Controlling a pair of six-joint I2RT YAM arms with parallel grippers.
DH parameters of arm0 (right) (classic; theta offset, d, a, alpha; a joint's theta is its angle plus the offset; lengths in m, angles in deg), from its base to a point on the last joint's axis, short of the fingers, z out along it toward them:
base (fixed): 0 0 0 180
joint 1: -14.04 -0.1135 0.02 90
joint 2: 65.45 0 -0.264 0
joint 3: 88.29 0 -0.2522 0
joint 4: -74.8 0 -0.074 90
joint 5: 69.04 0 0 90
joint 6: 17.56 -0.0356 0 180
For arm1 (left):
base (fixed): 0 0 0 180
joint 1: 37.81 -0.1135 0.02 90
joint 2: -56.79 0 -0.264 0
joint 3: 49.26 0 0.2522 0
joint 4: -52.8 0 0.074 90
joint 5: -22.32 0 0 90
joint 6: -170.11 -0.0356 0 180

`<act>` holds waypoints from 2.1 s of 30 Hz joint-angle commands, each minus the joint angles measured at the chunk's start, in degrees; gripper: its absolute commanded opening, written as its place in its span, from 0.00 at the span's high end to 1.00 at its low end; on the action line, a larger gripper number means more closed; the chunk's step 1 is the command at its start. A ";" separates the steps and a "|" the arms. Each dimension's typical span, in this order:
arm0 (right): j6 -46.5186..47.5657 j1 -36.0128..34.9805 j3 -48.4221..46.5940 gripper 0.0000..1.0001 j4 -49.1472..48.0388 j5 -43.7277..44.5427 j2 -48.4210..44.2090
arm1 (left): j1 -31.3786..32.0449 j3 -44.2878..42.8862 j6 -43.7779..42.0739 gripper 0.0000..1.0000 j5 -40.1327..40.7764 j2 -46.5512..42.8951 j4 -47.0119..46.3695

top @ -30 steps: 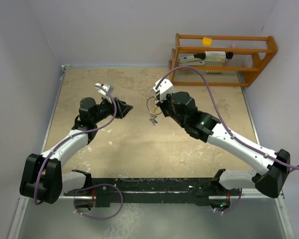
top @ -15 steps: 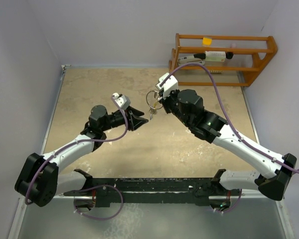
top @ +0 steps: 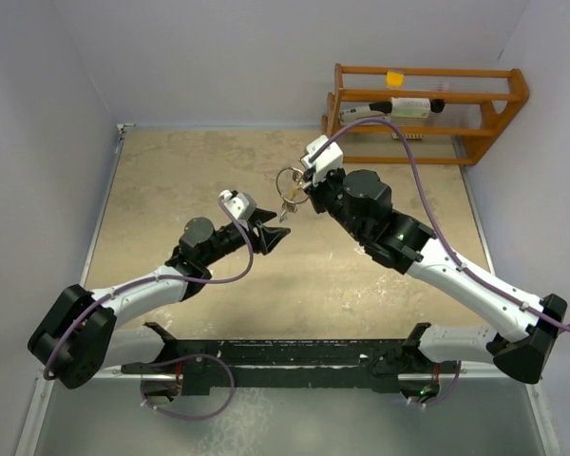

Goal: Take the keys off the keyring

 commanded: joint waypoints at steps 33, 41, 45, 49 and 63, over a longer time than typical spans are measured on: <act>-1.98 -0.66 -0.65 1.00 -5.98 -1.25 -2.06 | 3.17 3.39 4.59 0.57 11.17 9.56 -27.81; -2.05 -0.72 -0.57 1.00 -5.94 -1.39 -2.10 | 3.40 3.05 5.61 0.57 11.04 12.59 -30.82; -2.06 -0.73 -0.35 1.00 -5.75 -1.29 -2.32 | 3.45 3.28 5.72 0.57 11.49 12.64 -31.85; -2.17 -0.72 -0.05 1.00 -5.84 -1.09 -2.33 | 3.45 3.31 6.02 0.58 11.85 12.49 -32.50; -2.19 -0.72 0.32 1.00 -5.85 -0.90 -2.51 | 3.44 4.14 5.18 0.96 12.92 12.85 -34.01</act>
